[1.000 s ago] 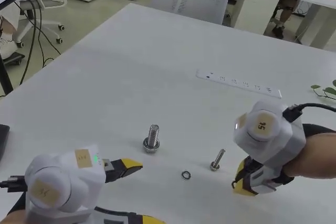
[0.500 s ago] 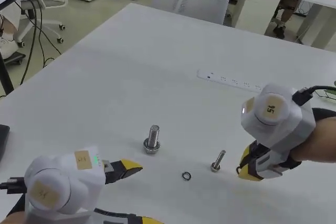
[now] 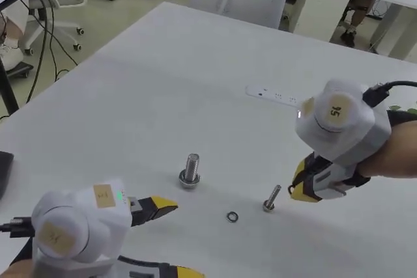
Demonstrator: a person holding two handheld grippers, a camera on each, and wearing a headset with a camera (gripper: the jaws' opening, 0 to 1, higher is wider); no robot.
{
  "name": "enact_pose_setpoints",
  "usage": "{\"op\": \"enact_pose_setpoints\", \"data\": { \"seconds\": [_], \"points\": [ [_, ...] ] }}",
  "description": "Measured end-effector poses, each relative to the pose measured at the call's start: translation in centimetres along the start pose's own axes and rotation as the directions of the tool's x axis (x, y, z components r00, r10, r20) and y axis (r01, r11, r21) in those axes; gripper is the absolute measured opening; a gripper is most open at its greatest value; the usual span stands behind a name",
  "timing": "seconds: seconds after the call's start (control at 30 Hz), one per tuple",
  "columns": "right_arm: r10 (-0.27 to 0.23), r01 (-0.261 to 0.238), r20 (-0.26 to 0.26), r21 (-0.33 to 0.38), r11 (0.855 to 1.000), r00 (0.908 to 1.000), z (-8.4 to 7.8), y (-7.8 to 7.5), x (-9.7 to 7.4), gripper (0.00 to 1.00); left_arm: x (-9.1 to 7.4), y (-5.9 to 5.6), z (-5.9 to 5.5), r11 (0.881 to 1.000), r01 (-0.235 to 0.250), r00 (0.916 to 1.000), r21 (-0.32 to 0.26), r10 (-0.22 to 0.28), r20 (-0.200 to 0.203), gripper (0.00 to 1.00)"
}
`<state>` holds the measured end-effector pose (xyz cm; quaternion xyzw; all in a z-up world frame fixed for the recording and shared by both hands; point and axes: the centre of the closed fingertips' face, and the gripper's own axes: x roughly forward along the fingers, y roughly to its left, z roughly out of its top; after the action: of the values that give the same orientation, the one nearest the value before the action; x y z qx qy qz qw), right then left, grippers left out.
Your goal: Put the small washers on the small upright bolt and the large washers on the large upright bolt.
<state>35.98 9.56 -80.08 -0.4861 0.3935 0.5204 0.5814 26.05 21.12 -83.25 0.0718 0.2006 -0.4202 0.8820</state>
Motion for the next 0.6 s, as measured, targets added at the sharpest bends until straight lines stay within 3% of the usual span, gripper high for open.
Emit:
{"op": "enact_pose_setpoints", "data": {
  "seconds": [0.6],
  "points": [
    [0.007,-0.007,-0.003,-0.031,0.999,1.0000,1.2,-0.7,1.0,0.13,-0.1,0.2,-0.2,1.000,-0.010,0.9999,-0.011,0.010,0.001,0.62]
  ]
}}
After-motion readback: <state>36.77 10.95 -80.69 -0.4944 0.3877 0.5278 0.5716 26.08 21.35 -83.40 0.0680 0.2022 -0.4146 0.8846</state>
